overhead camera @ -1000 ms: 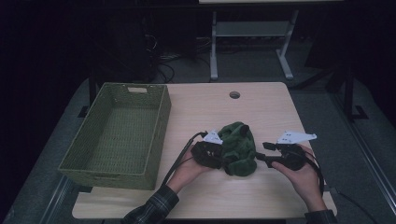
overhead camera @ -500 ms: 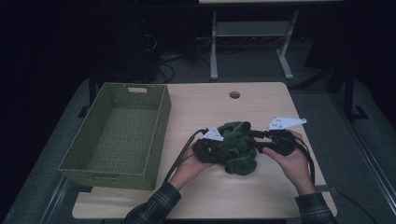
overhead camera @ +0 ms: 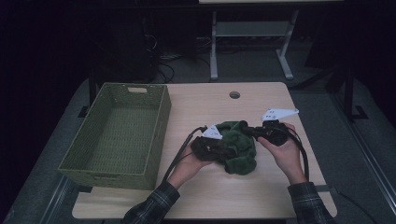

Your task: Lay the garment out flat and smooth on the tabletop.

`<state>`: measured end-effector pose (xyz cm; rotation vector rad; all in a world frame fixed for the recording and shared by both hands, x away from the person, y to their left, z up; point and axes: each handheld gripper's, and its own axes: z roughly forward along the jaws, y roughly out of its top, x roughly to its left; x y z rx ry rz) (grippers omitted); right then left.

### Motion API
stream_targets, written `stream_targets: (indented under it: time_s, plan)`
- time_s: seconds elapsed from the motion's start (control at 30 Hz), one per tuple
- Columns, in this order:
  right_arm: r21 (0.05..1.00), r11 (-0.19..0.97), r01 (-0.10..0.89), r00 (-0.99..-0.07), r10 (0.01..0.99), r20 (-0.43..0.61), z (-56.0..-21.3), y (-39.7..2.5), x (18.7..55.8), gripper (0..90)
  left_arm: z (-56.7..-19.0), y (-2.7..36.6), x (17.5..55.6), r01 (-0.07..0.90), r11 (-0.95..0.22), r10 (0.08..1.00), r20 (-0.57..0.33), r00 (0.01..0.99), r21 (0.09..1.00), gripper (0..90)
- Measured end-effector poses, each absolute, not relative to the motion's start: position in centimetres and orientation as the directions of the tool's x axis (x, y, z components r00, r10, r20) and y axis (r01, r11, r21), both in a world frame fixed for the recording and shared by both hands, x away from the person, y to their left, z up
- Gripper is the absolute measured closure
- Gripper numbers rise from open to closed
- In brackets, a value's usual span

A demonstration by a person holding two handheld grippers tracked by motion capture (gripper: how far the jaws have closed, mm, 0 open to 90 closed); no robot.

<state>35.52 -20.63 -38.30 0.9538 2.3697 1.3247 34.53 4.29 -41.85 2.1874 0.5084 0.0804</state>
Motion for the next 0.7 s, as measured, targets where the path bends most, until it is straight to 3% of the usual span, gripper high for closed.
stream_targets:
  time_s: [0.33,0.7]
  plan:
    - [0.822,0.36,0.442,-0.737,0.667,0.105,-38.4,-20.2,36.3,61.1,-41.8,4.3,34.5,0.324,-0.55,0.385,-0.111,0.916,0.77,76.8]
    - [0.813,0.38,0.441,-0.749,0.655,0.099,-38.8,-18.3,38.4,57.1,-41.8,4.3,34.5,0.303,-0.569,0.368,-0.092,0.925,0.764,76.8]
